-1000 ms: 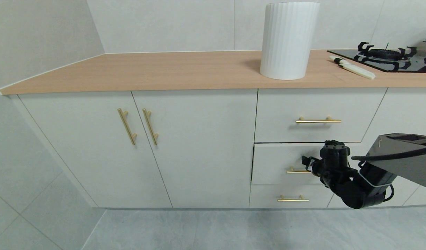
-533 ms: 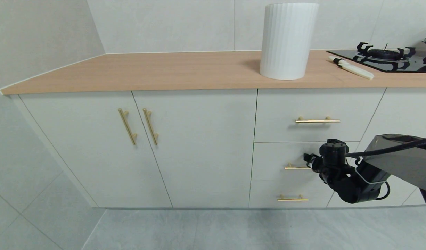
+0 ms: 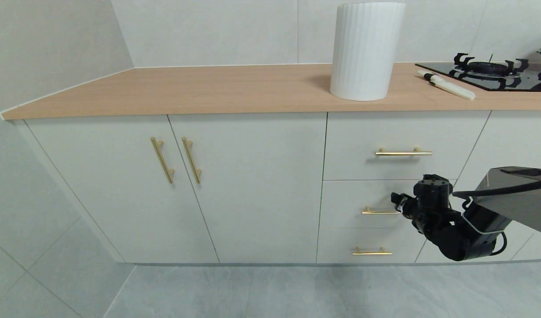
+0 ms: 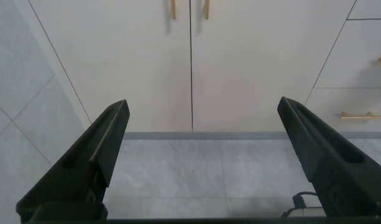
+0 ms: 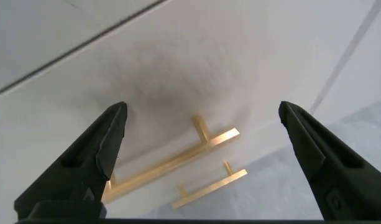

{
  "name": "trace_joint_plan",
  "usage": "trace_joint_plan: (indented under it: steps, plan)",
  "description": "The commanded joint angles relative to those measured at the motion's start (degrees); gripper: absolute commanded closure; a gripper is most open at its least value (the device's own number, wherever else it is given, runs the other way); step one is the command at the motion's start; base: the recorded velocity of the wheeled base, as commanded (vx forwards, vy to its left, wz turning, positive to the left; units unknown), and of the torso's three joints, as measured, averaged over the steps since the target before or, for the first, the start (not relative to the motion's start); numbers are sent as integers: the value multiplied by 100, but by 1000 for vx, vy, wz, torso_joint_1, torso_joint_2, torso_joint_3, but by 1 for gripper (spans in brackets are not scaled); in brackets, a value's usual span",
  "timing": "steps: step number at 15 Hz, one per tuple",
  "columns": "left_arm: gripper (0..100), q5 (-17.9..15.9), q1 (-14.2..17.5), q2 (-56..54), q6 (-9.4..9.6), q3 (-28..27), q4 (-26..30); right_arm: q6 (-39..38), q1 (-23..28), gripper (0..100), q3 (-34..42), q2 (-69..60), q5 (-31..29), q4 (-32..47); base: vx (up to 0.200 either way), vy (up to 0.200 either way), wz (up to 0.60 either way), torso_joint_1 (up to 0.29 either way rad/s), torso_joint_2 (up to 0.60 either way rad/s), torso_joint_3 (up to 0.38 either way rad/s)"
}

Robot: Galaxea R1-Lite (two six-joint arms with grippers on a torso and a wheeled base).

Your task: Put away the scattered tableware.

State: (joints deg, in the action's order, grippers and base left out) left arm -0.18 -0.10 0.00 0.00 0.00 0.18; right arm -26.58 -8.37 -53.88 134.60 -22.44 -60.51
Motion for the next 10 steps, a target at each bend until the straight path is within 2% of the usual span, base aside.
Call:
trace_joint_plan:
  steps: [1,3,5,9,10]
  plan:
    - [0,1,1,0,0,0,-1,47,-270,0,950,-1260,135,66,0,0,0,0,0,0]
    - [0,1,1,0,0,0,-1,416,-507,0,2022,-2623,232,251,0,0,0,0,0,0]
    - [0,1,1,0,0,0,-1,592,-657,0,2778,-3748,170,312,0,0,0,0,0,0]
    - [0,1,1,0,0,0,-1,1207,-674,0,4369,-6165,-6,365,0,0,0,0,0,0]
    - [0,1,1,0,0,0,-1,1251,-674,0,4474,-6340,-50,374,0,0,0,0,0,0]
